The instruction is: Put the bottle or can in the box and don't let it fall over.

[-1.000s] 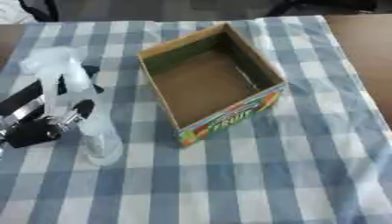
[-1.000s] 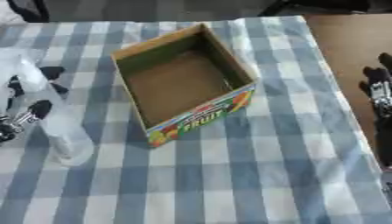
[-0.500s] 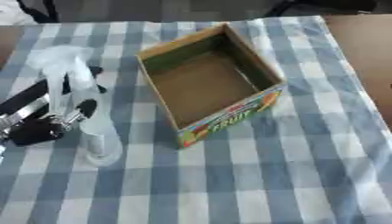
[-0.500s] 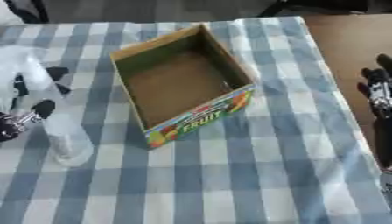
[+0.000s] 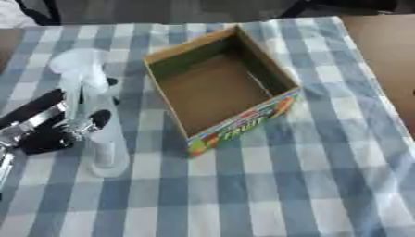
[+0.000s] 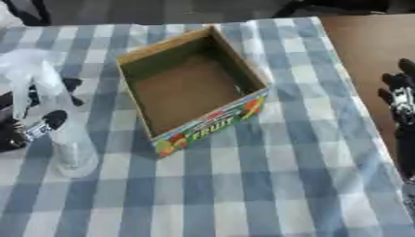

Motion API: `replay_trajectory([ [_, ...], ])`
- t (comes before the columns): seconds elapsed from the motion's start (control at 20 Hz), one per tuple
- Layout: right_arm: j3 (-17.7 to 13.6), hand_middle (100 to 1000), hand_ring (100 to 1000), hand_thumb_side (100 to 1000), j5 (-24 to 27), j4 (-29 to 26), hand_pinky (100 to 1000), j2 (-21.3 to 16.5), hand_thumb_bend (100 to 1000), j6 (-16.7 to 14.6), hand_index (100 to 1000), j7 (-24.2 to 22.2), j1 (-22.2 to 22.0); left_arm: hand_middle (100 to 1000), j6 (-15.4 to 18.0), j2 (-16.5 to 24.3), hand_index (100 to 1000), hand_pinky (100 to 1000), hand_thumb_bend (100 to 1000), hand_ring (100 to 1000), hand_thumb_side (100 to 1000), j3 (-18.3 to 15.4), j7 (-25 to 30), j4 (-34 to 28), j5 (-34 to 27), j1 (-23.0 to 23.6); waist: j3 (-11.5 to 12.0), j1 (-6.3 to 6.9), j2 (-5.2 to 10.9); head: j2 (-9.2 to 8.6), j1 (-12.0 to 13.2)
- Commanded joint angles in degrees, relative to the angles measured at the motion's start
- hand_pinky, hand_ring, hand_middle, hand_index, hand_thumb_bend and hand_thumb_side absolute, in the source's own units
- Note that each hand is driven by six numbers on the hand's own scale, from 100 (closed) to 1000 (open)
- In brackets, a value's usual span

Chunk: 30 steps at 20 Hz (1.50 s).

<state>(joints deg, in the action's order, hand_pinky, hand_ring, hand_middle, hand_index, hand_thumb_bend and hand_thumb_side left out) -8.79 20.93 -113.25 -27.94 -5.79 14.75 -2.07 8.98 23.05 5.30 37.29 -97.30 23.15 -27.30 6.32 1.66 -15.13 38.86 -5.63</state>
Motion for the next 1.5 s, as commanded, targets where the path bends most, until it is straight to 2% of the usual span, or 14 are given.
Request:
replay_trajectory([
  [0.05, -0.27, 1000, 948, 573, 0.08, -1.34, 947, -0.72, 100, 0.4, 913, 0.13, 0.22, 1000, 0.08, 1.33, 838, 1000, 100, 1000, 892, -0.37, 0.61, -1.04, -0.02, -0.31, -0.04, 0.02, 0.91, -0.46, 0.08],
  [0.65, -0.27, 1000, 946, 588, 0.12, -1.34, 947, -0.62, 100, 0.65, 911, 0.24, 0.04, 1000, -0.94, 1.86, 821, 1000, 100, 1000, 894, -1.11, 0.34, -0.57, 0.14, 0.45, -0.04, 0.04, 0.95, -0.55, -0.01],
  [0.9, -0.27, 1000, 946, 587, 0.11, -1.34, 947, -0.53, 100, 0.8, 911, 0.3, -0.01, 1000, -1.93, 1.45, 800, 1000, 100, 1000, 858, -1.26, -0.23, -0.25, -1.95, 0.85, 0.0, -0.01, 0.94, -0.64, 0.04],
  [1.0, -0.27, 1000, 946, 586, 0.14, -1.34, 947, -0.5, 100, 0.8, 911, 0.31, -0.02, 1000, -2.75, 1.01, 784, 1000, 100, 1000, 830, -1.11, -0.61, 0.07, -3.49, 1.11, 0.02, -0.04, 0.93, -0.64, 0.1],
  [1.15, -0.3, 1000, 945, 586, 0.21, -1.34, 947, -0.46, 100, 0.81, 911, 0.35, -0.04, 1000, -4.2, 0.36, 750, 999, 100, 1000, 726, -0.87, -1.21, 0.47, -5.95, 1.5, 0.06, -0.09, 0.9, -0.68, 0.15],
  [1.2, -0.32, 1000, 945, 586, 0.25, -1.34, 947, -0.44, 100, 0.8, 911, 0.39, -0.05, 1000, -4.67, 0.15, 748, 997, 100, 1000, 719, -0.82, -1.43, 0.54, -6.75, 1.61, 0.08, -0.1, 0.9, -0.68, 0.18],
  [1.25, -0.35, 1000, 945, 586, 0.28, -1.34, 947, -0.42, 100, 0.8, 910, 0.42, -0.06, 1000, -5.13, -0.05, 729, 977, 100, 1000, 666, -0.79, -1.6, 0.63, -7.5, 1.77, 0.09, -0.12, 0.88, -0.72, 0.19],
  [1.4, -0.4, 1000, 945, 585, 0.3, -1.34, 947, -0.34, 100, 0.77, 910, 0.51, -0.1, 1000, -6.53, -0.77, 705, 953, 100, 1000, 625, -0.63, -2.07, 0.83, -9.5, 2.28, 0.12, -0.18, 0.85, -0.78, 0.24],
  [1.5, -0.41, 1000, 944, 591, 0.35, -1.34, 948, -0.3, 100, 0.79, 910, 0.55, -0.1, 1000, -7.34, -1.33, 615, 922, 100, 1000, 521, -0.44, -2.3, 0.89, -10.55, 2.64, 0.14, -0.19, 0.82, -0.81, 0.31],
])
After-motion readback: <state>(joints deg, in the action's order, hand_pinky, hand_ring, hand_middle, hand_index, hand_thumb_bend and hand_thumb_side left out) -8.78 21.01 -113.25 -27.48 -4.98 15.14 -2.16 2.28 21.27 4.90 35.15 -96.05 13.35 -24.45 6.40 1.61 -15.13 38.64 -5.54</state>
